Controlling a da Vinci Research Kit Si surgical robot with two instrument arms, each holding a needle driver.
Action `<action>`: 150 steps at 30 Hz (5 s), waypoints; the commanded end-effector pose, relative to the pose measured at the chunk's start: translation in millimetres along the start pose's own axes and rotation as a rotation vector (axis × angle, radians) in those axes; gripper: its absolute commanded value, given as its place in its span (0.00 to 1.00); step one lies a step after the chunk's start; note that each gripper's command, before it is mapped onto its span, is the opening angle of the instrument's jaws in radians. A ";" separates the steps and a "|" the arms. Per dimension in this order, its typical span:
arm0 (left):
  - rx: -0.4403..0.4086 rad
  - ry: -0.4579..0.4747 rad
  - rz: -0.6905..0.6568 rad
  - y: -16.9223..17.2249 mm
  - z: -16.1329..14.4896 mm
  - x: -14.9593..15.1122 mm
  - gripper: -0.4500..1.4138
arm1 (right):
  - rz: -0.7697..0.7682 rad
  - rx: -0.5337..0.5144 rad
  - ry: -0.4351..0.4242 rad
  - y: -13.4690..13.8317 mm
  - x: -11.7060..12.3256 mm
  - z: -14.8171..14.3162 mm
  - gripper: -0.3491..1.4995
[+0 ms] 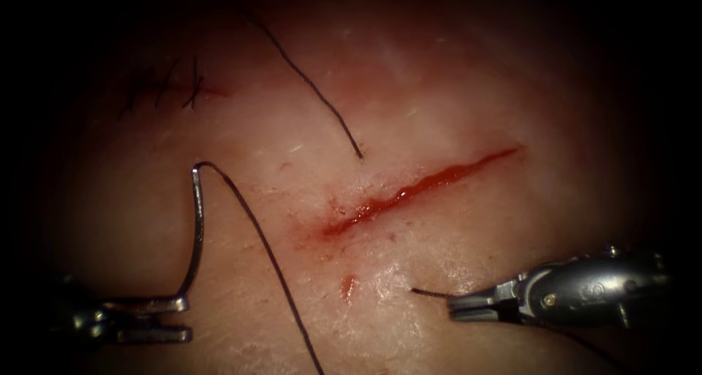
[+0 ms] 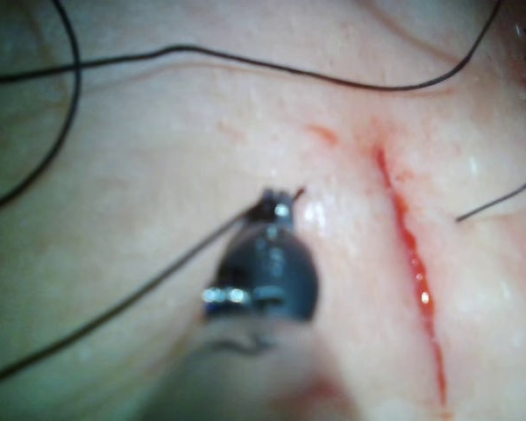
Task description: Wound Closure
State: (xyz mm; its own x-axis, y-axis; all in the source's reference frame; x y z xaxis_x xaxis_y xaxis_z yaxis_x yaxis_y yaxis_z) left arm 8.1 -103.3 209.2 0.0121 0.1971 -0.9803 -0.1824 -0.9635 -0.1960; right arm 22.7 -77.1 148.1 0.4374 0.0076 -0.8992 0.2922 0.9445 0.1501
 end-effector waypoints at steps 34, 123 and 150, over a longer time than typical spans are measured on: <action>-0.003 0.004 -0.004 0.9 1.0 -0.8 0.00 | 0.054 -0.012 -0.012 -2.8 0.2 -1.7 0.20; 0.022 -0.857 -0.234 -4.0 -3.8 -6.5 0.00 | 0.214 -0.287 0.002 1.3 -2.2 -6.6 0.94; 0.077 -0.901 -0.464 -2.3 -7.3 -4.2 0.70 | 0.213 -0.287 0.005 1.0 -2.1 -6.4 0.94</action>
State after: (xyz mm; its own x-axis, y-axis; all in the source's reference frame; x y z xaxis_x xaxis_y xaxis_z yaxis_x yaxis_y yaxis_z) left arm 16.4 -101.9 212.1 -0.6229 0.6327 -0.4601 -0.3940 -0.7618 -0.5142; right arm 16.0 -73.3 147.1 0.4602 0.2129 -0.8619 -0.0577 0.9759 0.2103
